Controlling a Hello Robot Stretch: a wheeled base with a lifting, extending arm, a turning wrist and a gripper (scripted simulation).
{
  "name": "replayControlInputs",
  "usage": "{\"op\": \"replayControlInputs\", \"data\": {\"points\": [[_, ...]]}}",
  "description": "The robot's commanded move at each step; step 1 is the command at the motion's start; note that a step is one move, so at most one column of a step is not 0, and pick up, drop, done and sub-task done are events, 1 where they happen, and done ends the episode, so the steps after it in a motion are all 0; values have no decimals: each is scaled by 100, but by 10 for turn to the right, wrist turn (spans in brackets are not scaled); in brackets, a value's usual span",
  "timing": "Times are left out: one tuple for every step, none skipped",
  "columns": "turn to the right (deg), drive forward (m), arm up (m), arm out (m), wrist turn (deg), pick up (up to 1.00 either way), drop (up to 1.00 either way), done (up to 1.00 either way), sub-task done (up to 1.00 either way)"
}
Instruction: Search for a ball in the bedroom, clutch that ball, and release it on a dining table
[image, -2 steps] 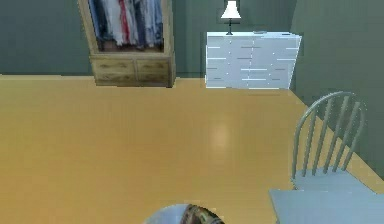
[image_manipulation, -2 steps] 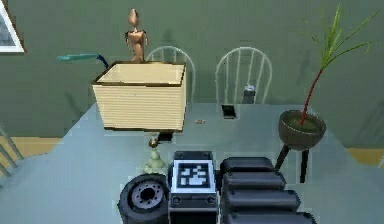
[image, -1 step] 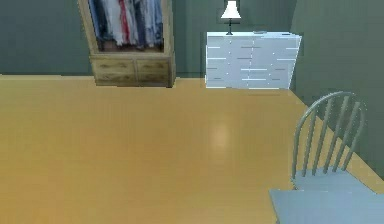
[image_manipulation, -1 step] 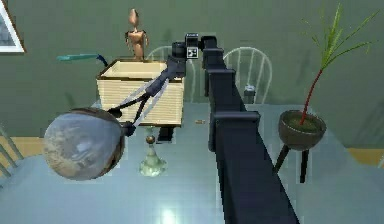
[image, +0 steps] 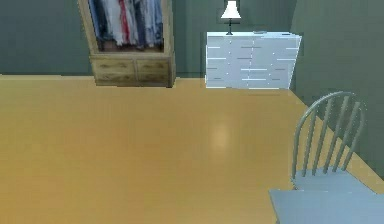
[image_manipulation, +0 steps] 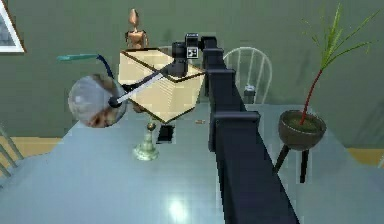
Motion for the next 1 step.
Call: {"op": "replayControlInputs", "data": {"points": [[0, 0, 0, 0, 450, 0, 0, 0, 0]]}}
